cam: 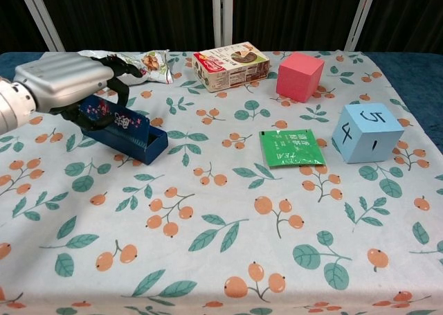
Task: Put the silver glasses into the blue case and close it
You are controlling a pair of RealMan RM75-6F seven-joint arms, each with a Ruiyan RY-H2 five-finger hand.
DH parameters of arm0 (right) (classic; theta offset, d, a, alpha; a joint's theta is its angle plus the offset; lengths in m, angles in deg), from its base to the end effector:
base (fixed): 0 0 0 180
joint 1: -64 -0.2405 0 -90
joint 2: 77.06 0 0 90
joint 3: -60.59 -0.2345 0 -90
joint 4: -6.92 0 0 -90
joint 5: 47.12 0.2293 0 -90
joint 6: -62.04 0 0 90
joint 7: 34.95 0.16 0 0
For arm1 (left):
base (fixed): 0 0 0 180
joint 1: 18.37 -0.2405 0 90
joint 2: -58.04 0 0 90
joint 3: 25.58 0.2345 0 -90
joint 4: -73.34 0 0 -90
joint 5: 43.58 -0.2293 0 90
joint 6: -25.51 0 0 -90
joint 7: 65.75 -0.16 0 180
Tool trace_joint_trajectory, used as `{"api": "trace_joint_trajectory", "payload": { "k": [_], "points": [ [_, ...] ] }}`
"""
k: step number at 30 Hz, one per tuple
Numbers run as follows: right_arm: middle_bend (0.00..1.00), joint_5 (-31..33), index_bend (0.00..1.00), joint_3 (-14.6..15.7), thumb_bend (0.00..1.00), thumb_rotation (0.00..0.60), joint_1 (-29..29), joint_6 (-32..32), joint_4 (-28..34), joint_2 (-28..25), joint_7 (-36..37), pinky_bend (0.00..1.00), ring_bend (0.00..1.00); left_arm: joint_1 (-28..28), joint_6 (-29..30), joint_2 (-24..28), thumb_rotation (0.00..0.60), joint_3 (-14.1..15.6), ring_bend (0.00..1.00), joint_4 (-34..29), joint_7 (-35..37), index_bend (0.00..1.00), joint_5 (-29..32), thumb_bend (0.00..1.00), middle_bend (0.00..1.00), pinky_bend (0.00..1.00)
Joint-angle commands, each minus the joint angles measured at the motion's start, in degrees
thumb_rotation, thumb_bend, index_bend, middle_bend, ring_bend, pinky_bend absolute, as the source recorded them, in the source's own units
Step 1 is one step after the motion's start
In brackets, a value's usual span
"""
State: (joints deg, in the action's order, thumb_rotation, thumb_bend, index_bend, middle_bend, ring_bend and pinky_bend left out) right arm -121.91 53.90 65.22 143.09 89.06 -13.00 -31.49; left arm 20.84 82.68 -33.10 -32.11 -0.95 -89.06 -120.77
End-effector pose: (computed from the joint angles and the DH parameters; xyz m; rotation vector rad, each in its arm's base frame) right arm -0.3820 -0.1721 0.1724 1.1524 -0.9439 0.6629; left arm -0.1622 0.3439 -0.0457 -1.9657 -0.6006 -0.8089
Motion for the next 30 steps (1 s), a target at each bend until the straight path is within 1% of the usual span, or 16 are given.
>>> {"api": "trace_joint_trajectory", "payload": {
  "k": [1, 4, 5, 7, 9, 11, 14, 16, 20, 23, 25, 27, 30],
  "points": [
    [0.00, 0.4, 0.00, -0.1, 0.20, 0.600, -0.1, -0.4, -0.3, 0.1, 0.3, 0.00, 0.00, 1.6, -2.0, -1.3, 0.600, -1.1, 0.05, 1.7, -1.3, 0.68, 1.7, 0.43, 0.08, 0.18],
    [0.00, 0.7, 0.00, -0.1, 0.20, 0.600, -0.1, -0.8, -0.8, 0.3, 0.7, 0.00, 0.00, 2.4, -2.8, -2.4, 0.600, -1.3, 0.05, 3.1, -1.6, 0.59, 2.4, 0.43, 0.08, 0.18],
    [0.00, 0.8, 0.00, -0.1, 0.20, 0.600, -0.1, -0.8, -1.0, 0.4, 0.8, 0.00, 0.00, 2.5, -3.0, -2.8, 0.600, -1.3, 0.05, 3.4, -1.5, 0.52, 2.5, 0.42, 0.08, 0.18],
    [0.00, 0.8, 0.00, -0.2, 0.20, 0.600, -0.1, -0.7, -1.2, 0.6, 1.0, 0.00, 0.00, 2.7, -2.8, -3.3, 0.600, -1.3, 0.05, 4.0, -1.2, 0.34, 2.3, 0.39, 0.06, 0.18],
    [0.00, 0.7, 0.00, -0.2, 0.20, 0.600, -0.1, -0.5, -1.4, 0.7, 1.3, 0.00, 0.00, 2.5, -1.7, -4.1, 0.600, -1.6, 0.05, 4.5, -0.2, 0.10, 2.1, 0.32, 0.03, 0.18],
    [0.00, 0.6, 0.00, -0.3, 0.20, 0.600, 0.0, -0.3, -1.6, 0.8, 1.5, 0.00, 0.00, 2.0, 0.9, -5.3, 0.600, -2.0, 0.05, 5.4, 2.4, 0.01, 1.2, 0.27, 0.01, 0.18],
    [0.00, 0.6, 0.00, -0.4, 0.20, 0.600, 0.1, 0.1, -1.8, 0.8, 1.8, 0.00, 0.00, 1.3, 4.3, -6.6, 0.600, -2.1, 0.05, 7.4, 6.0, 0.00, -1.0, 0.22, 0.00, 0.18],
    [0.00, 0.6, 0.00, -0.4, 0.20, 0.600, 0.2, 0.2, -1.8, 0.9, 2.0, 0.00, 0.00, 1.0, 5.3, -6.8, 0.600, -1.9, 0.06, 8.2, 6.7, 0.00, -1.6, 0.20, 0.00, 0.18],
    [0.00, 0.4, 0.00, -0.3, 0.20, 0.600, 0.3, 0.5, -1.8, 0.9, 2.2, 0.00, 0.00, -0.1, 6.5, -5.2, 0.600, -1.5, 0.05, 6.5, 6.5, 0.00, -1.8, 0.16, 0.00, 0.18],
    [0.00, 0.1, 0.00, -0.4, 0.20, 0.600, 0.4, 0.9, -1.6, 0.8, 2.5, 0.00, 0.00, -3.0, 9.5, -2.0, 0.600, -0.9, 0.05, 1.4, 6.8, 0.00, -1.3, 0.13, 0.00, 0.18],
    [0.00, -0.3, 0.00, -0.4, 0.20, 0.600, 0.5, 1.2, -1.6, 0.8, 3.0, 0.00, 0.00, -6.3, 13.3, 0.8, 0.600, 0.3, 0.05, -2.7, 8.7, 0.00, -1.9, 0.12, 0.00, 0.18],
    [0.00, -0.8, 0.00, -0.3, 0.20, 0.600, 0.5, 1.5, -1.6, 0.8, 3.3, 0.00, 0.00, -10.5, 16.8, 3.9, 0.600, 2.6, 0.05, -6.2, 11.6, 0.00, -2.4, 0.12, 0.00, 0.18],
    [0.00, -1.5, 0.00, -0.2, 0.20, 0.600, 0.4, 1.7, -1.5, 0.7, 3.5, 0.00, 0.00, -15.4, 20.3, 7.7, 0.600, 5.9, 0.05, -9.8, 15.1, 0.00, -2.9, 0.12, 0.00, 0.18]
  ]
}}
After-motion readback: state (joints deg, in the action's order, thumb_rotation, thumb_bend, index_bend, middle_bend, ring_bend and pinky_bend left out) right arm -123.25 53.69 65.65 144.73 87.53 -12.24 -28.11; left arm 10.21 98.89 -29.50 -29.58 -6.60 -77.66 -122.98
